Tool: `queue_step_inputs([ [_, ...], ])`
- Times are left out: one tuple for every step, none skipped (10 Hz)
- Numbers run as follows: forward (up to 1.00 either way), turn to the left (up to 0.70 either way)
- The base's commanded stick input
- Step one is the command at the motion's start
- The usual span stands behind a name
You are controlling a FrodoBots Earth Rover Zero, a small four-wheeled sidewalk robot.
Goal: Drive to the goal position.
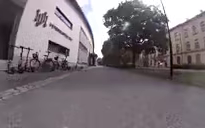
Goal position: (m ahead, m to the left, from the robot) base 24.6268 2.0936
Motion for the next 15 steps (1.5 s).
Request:
queue_step_inputs([
  [0.85,0.00],
  [0.85,0.00],
  [0.85,0.00],
  [0.85,0.00],
  [0.85,0.00],
  [0.85,0.00],
  [0.85,0.00],
  [0.85,0.00],
  [0.85,0.00],
  [0.85,0.00],
  [0.85,0.00],
  [0.85,0.00],
  [0.85,0.00],
  [0.85,0.00],
  [0.85,0.00],
])
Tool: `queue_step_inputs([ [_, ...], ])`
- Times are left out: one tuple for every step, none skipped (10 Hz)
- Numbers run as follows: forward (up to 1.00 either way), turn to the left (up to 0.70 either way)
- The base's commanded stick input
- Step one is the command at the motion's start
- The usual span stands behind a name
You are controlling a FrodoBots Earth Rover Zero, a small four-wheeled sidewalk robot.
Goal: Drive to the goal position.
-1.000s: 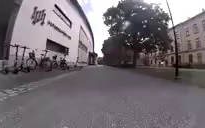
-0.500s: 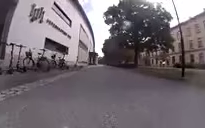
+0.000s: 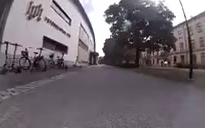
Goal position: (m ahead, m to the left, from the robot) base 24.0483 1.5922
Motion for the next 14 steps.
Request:
queue_step_inputs([
  [0.85,0.00],
  [0.85,0.00],
  [0.85,0.00],
  [0.85,0.00],
  [0.85,0.00],
  [0.85,0.00],
  [0.85,0.00],
  [0.85,0.00],
  [0.85,0.00],
  [0.85,0.00],
  [0.85,0.00],
  [0.85,0.00],
  [0.85,0.00],
  [0.85,0.00],
])
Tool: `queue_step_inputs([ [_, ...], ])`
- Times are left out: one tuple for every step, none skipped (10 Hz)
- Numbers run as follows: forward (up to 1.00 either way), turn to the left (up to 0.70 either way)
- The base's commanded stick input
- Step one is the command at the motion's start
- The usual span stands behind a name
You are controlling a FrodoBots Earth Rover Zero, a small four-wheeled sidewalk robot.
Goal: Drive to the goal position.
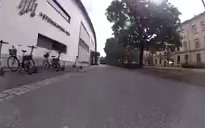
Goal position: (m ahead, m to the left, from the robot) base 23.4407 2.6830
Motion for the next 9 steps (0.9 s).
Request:
queue_step_inputs([
  [0.85,0.00],
  [0.85,0.00],
  [0.85,0.00],
  [0.85,-0.02],
  [0.85,-0.20],
  [0.85,-0.34],
  [0.85,-0.34],
  [0.85,-0.34],
  [0.85,-0.28],
])
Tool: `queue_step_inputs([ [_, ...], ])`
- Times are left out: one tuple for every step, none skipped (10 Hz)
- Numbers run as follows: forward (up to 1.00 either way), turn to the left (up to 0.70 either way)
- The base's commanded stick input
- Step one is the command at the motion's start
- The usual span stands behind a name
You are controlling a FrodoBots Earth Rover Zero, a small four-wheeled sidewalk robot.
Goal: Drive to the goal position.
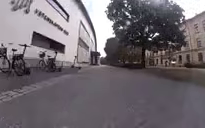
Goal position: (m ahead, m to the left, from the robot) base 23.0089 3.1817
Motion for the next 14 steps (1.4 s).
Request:
queue_step_inputs([
  [0.85,0.00],
  [0.85,0.00],
  [0.85,0.00],
  [0.85,0.00],
  [0.85,0.00],
  [0.85,0.00],
  [0.85,0.00],
  [0.85,0.00],
  [0.85,0.00],
  [0.85,0.00],
  [0.85,0.00],
  [0.85,0.00],
  [0.85,0.00],
  [0.85,0.00],
])
